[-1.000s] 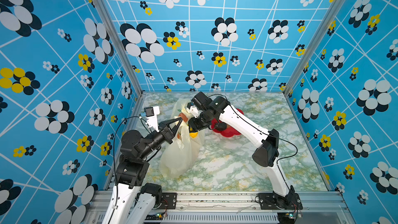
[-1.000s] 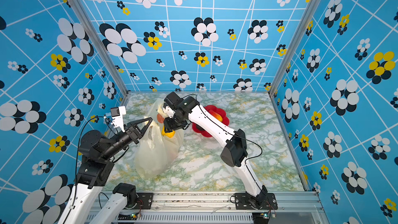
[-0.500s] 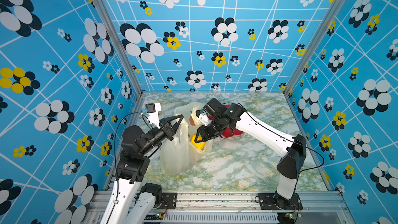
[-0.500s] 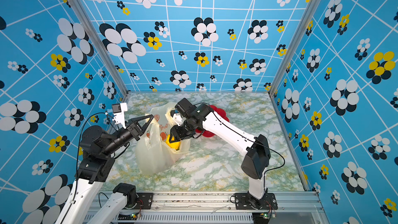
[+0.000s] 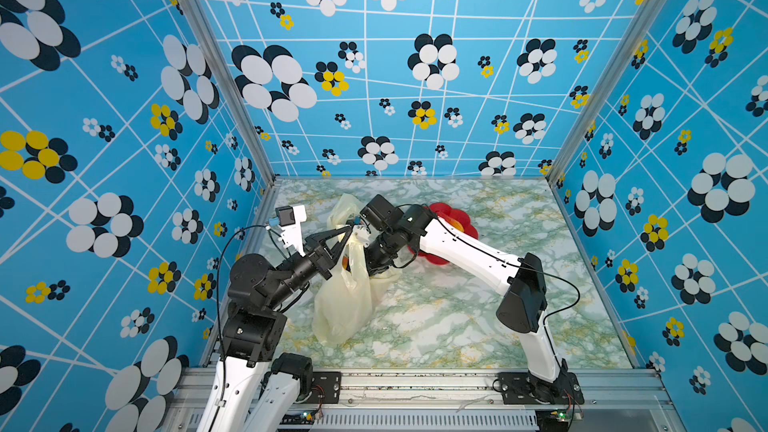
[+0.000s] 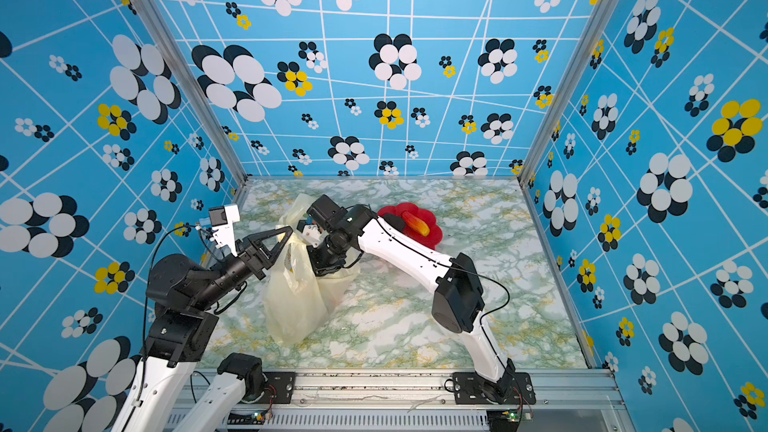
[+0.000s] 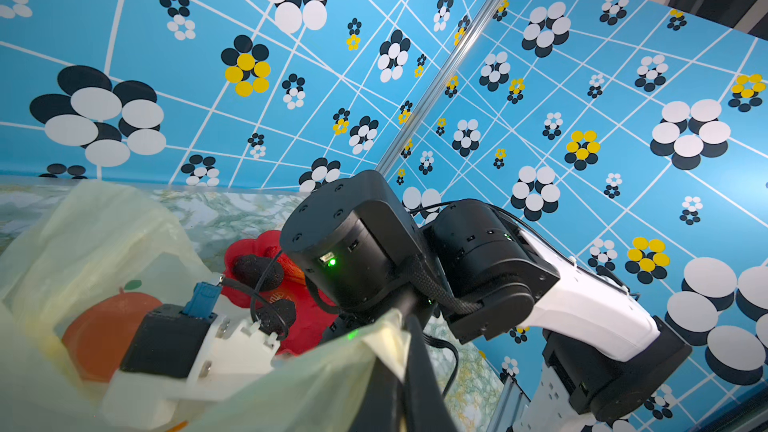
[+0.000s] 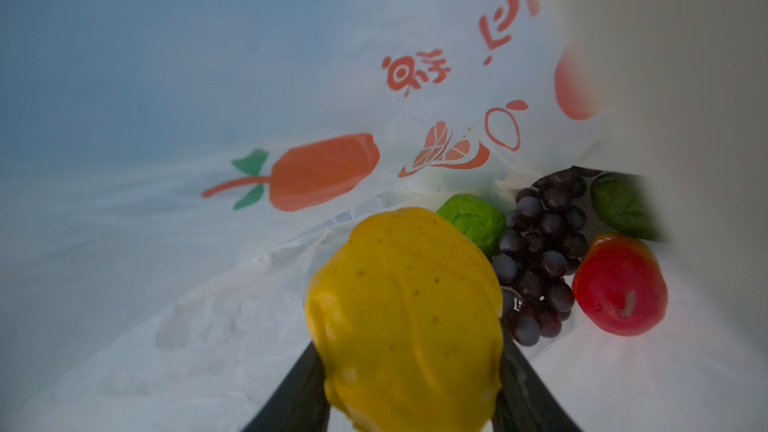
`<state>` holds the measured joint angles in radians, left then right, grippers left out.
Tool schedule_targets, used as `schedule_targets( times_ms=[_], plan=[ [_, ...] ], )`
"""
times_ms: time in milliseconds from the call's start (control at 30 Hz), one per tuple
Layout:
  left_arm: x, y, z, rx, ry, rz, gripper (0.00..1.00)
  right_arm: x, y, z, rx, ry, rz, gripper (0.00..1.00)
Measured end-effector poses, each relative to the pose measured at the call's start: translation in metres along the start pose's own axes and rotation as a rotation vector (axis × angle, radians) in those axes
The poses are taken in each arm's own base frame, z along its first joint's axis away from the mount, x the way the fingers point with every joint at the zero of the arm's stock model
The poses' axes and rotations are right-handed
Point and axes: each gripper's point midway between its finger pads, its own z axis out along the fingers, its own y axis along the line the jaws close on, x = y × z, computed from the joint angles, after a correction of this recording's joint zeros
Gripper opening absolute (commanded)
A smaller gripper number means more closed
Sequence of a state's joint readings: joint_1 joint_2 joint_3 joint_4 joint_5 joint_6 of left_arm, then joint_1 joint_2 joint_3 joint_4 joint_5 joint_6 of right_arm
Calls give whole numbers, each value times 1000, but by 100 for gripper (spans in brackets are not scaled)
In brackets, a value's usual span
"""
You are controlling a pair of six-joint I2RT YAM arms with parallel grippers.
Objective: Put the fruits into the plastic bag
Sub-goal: 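Lower the yellow fruit into the bag and open the right gripper, then withdraw the right gripper from the bag toward the red plate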
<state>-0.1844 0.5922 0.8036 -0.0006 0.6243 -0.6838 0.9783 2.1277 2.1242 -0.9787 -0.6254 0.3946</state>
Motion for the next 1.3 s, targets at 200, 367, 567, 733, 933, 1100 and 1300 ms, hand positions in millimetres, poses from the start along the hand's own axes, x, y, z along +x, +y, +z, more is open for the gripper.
schedule_targets(
  times_ms=[200, 367, 567, 733, 933, 1100, 1300],
  plan=[
    [2, 3, 0, -7, 4, -2, 0, 25, 0, 3, 20, 90, -14, 49],
    [4, 4, 0, -8, 5, -4, 0, 37, -8, 8, 35, 137, -7, 59],
    [5, 4, -1, -9, 5, -11, 0, 46, -6, 16, 26, 166, -14, 76],
    [5, 4, -1, -9, 5, -11, 0, 47, -4, 17, 22, 166, -16, 99],
    [5, 4, -1, -9, 5, -11, 0, 44, -5, 17, 27, 155, -30, 99],
    [5, 4, -1, -9, 5, -11, 0, 41, -7, 18, 43, 140, -34, 99],
    [5, 5, -1, -12, 3, -11, 0, 35, -10, 17, 63, 113, -40, 99]
  ],
)
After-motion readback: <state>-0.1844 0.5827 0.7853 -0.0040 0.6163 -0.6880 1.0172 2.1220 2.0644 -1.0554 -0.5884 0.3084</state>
